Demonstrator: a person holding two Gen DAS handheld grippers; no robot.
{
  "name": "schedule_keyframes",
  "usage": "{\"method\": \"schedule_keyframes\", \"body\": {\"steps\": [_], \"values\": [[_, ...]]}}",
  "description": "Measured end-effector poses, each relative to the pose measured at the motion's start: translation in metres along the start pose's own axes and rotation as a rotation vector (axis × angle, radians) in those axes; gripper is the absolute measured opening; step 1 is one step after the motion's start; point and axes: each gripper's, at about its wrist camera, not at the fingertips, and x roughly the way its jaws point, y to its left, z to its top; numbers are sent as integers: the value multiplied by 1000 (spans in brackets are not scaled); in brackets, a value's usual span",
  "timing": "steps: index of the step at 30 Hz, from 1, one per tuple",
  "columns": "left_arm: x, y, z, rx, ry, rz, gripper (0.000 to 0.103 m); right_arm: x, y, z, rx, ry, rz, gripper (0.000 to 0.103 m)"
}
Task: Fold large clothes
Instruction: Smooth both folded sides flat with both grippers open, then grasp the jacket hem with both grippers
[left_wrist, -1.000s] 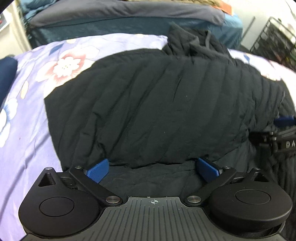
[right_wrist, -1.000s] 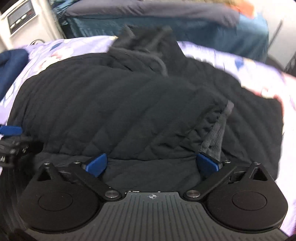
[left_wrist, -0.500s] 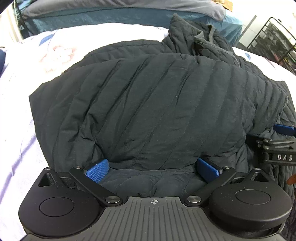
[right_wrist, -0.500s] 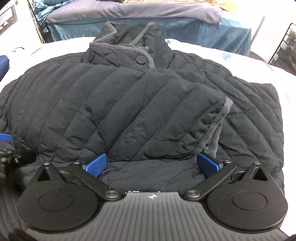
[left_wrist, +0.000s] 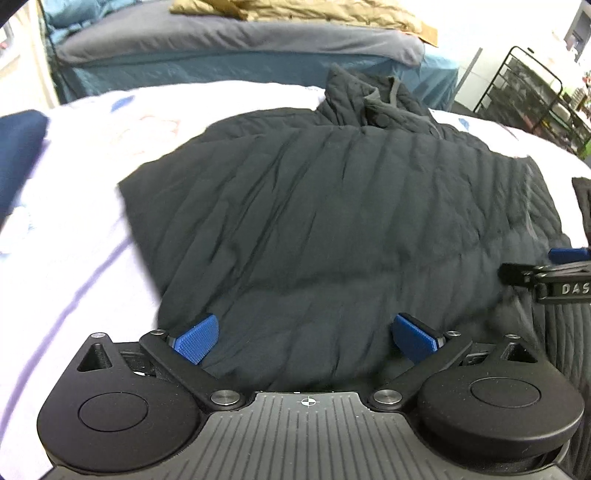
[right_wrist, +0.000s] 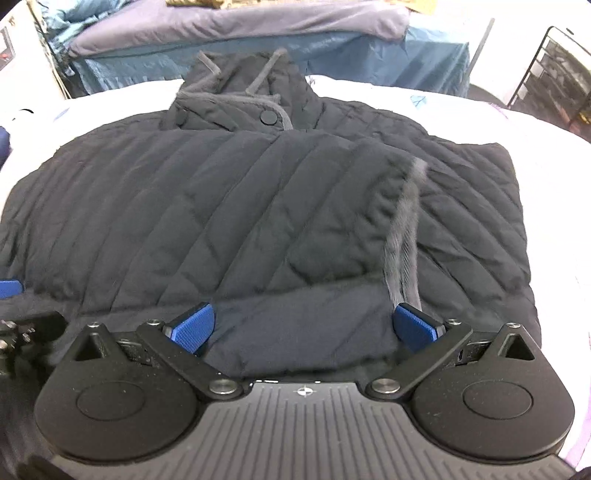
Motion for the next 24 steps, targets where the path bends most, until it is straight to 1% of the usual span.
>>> {"method": "schedule_keyframes", "body": {"steps": [2, 3, 4, 6, 8, 10, 12, 14, 16, 18, 21, 24], "values": [[-18, -2, -18, 8, -4, 56, 103, -14, -2, -14, -20, -24, 9, 103], [-26, -1, -27, -9, 7, 74, 103, -20, -4, -21, -31, -30, 12, 103], [-32, 0, -38, -37, 21, 75, 103, -27, -7, -30, -52, -31, 10, 103], [-42, 4, -57, -105, 48, 70, 103, -43, -16, -48, -74, -56, 35, 103], [-48, 6, -75, -169, 76, 84, 103, -59, -28, -67, -98, -93, 57, 103], [-51, 8, -89, -225, 100, 102, 103, -73, -42, -86, -115, -127, 75, 103], [-53, 8, -99, -281, 114, 97, 103, -82, -59, -103, -120, -128, 98, 103], [-56, 7, -104, -302, 120, 78, 103, -87, -80, -119, -98, -100, 113, 103], [-58, 3, -106, -294, 123, 70, 103, -94, -104, -134, -41, -86, 130, 103], [-59, 1, -109, -283, 125, 49, 103, -100, -126, -148, 28, -64, 167, 102], [-59, 0, -116, -289, 134, 24, 103, -108, -156, -166, 118, -45, 174, 103], [-59, 0, -131, -330, 156, 2, 103, -112, -184, -178, 156, -30, 175, 102]]}}
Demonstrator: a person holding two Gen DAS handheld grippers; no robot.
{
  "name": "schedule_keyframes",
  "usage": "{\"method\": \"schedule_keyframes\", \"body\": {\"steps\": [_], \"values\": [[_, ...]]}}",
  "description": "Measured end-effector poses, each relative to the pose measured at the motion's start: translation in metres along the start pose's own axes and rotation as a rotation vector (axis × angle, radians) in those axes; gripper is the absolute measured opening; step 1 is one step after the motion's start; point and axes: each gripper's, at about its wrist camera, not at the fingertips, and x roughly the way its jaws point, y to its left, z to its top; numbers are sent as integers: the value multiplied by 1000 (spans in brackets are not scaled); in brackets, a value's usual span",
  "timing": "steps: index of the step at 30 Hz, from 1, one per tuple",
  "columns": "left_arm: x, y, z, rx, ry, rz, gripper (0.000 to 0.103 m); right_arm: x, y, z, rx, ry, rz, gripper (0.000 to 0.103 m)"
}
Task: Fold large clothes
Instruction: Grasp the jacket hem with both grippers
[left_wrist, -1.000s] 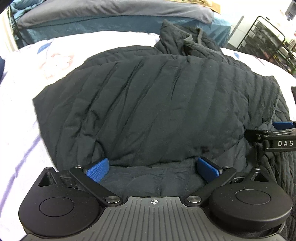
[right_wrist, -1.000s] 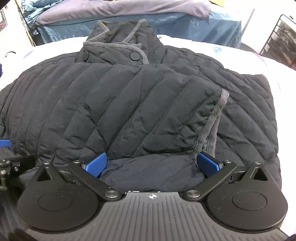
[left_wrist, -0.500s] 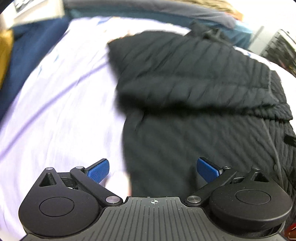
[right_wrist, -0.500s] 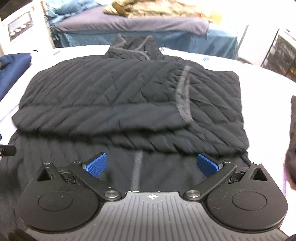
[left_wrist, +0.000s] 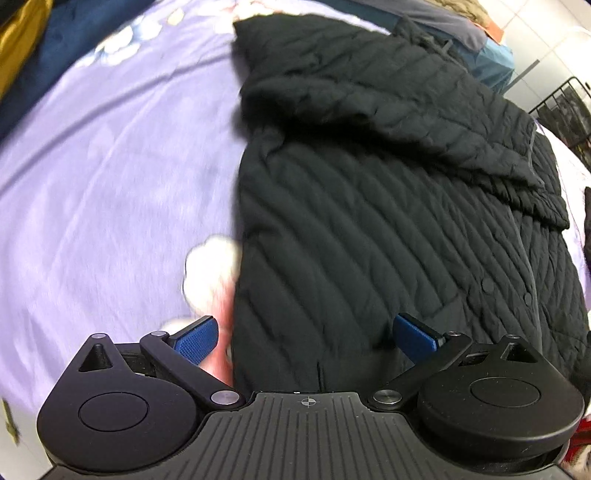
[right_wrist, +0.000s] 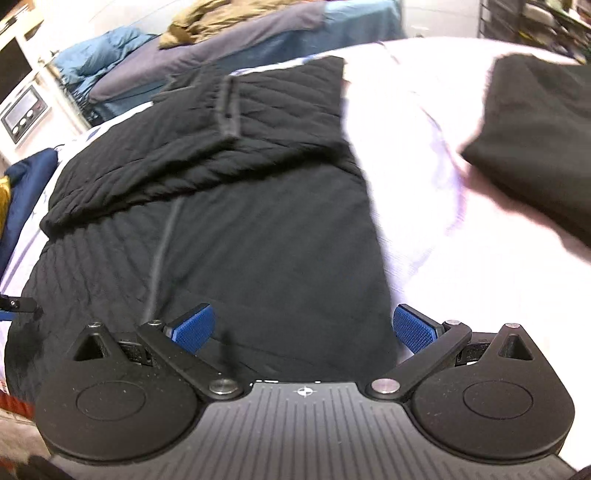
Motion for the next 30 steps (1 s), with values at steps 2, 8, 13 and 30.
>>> {"method": "schedule_keyframes", "body": {"steps": [2, 8, 13, 30], "values": [[-1, 4, -12, -34, 15, -28, 103, -4, -17, -3, 21, 12, 12, 102], [5, -2, -44, -45, 73, -85, 103, -8, -63, -12, 139, 64, 131, 96], [3, -16, -53, -8, 51, -65, 103, -7, -80, -27, 202, 133, 231, 91], [-16, 2, -56, -11, 52, -182, 103, -22, -79, -13, 104, 129, 354, 74]]}}
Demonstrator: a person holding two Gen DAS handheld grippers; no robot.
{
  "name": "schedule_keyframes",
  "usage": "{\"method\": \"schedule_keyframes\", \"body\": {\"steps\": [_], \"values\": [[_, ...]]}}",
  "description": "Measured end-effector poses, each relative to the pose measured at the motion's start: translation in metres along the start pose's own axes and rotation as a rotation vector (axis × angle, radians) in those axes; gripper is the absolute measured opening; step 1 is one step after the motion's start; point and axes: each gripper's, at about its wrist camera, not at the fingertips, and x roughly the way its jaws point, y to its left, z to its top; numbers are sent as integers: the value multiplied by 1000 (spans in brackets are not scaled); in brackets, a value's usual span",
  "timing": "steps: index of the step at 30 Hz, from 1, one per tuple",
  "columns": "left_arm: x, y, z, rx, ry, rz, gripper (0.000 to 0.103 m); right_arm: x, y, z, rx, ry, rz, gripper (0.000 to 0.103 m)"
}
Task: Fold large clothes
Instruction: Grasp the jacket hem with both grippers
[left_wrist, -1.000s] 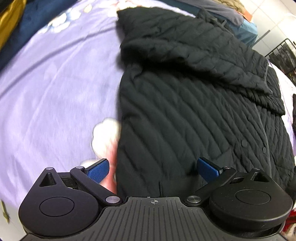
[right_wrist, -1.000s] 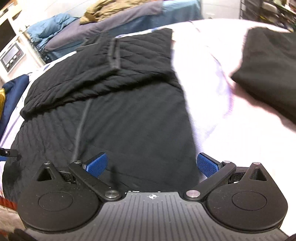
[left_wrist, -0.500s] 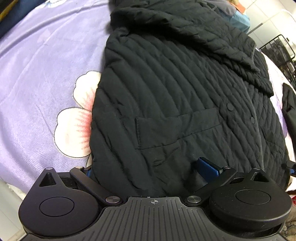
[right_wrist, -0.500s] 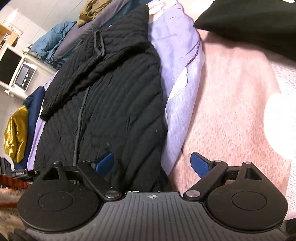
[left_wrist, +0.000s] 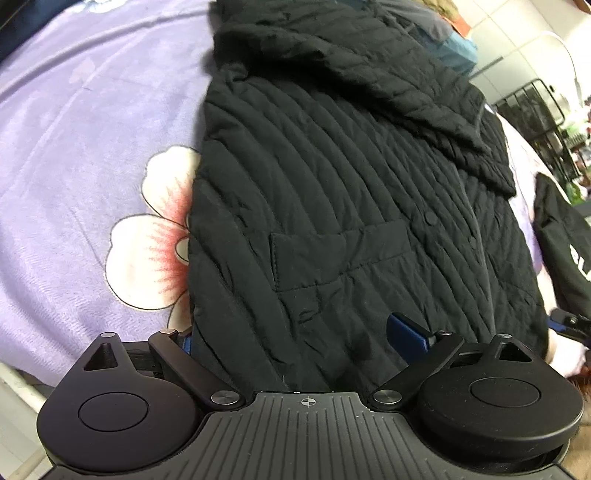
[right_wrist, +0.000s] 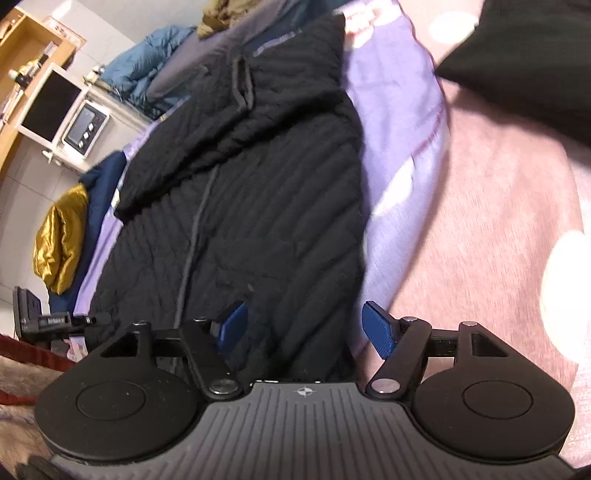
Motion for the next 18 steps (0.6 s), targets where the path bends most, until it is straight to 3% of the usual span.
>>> {"method": "schedule_keyframes", "body": {"steps": [2, 5, 7, 14, 18], "values": [[3, 4, 1, 7, 31, -7, 103, 0, 2, 2, 16, 1, 23, 74], [7, 8, -1, 18, 79, -29, 103, 15, -3, 0, 36, 70, -6, 73], [9, 12, -4, 10, 104, -41, 103, 20, -9, -4, 62, 107, -5, 67], [13, 17, -11, -52, 86, -36, 103, 24, -9, -24, 125, 143, 54, 63], [11, 10, -12, -36, 86, -8, 103, 29, -9, -25, 154, 168, 42, 44]]}}
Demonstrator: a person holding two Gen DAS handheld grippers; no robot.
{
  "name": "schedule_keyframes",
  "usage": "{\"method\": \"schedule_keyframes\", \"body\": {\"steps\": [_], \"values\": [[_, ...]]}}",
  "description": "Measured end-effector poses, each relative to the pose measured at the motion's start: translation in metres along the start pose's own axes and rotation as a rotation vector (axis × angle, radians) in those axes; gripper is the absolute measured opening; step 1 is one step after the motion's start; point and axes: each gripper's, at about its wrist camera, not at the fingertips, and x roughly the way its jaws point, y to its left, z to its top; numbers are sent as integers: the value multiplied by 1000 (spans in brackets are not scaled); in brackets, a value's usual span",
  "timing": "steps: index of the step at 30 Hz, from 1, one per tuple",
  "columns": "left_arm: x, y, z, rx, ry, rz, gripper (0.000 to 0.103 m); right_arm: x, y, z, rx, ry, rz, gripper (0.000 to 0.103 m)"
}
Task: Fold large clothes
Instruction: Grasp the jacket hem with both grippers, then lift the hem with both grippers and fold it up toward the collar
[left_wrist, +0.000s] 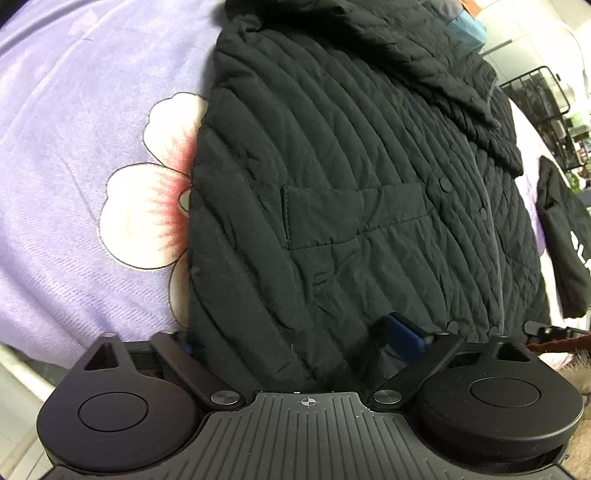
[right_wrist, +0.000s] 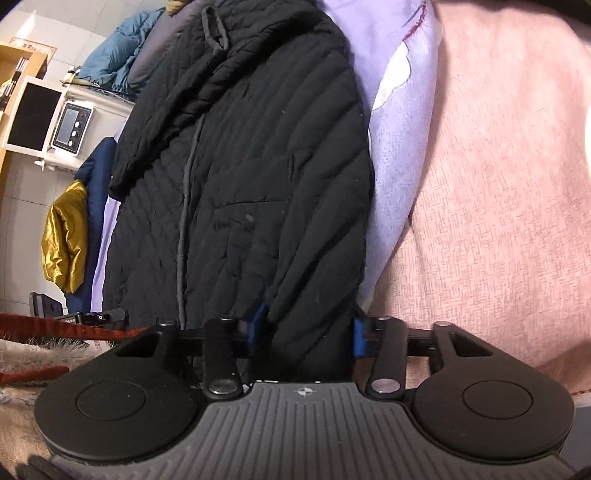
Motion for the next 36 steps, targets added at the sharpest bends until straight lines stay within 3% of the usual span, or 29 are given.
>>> {"method": "schedule_keyframes", "body": {"steps": [2, 4, 5, 10, 14, 18, 27, 36], "values": [[-5, -1, 1, -19, 3, -9, 103, -3, 3, 1, -22, 9, -3, 35], [-13, 1, 0, -58, -10, -32, 96, -7, 10, 4, -47, 15, -1, 30], [-17, 3, -1, -83, -19, -34, 90, -10, 14, 6, -59, 19, 2, 29], [-23, 10, 3, -156, -13, -83, 80, -20, 34, 18, -57, 16, 58, 25], [-27, -4, 17, -98, -4, -90, 74, -21, 49, 26, -35, -30, 140, 24], [-41, -19, 39, -60, -54, -126, 71, -16, 57, 32, 15, -64, 198, 24], [-68, -49, 133, -9, -216, -163, 63, -30, 75, 77, 6, -156, 265, 20], [-94, -52, 241, -24, -360, -145, 59, -49, 92, 179, 92, -394, 383, 19]]}}
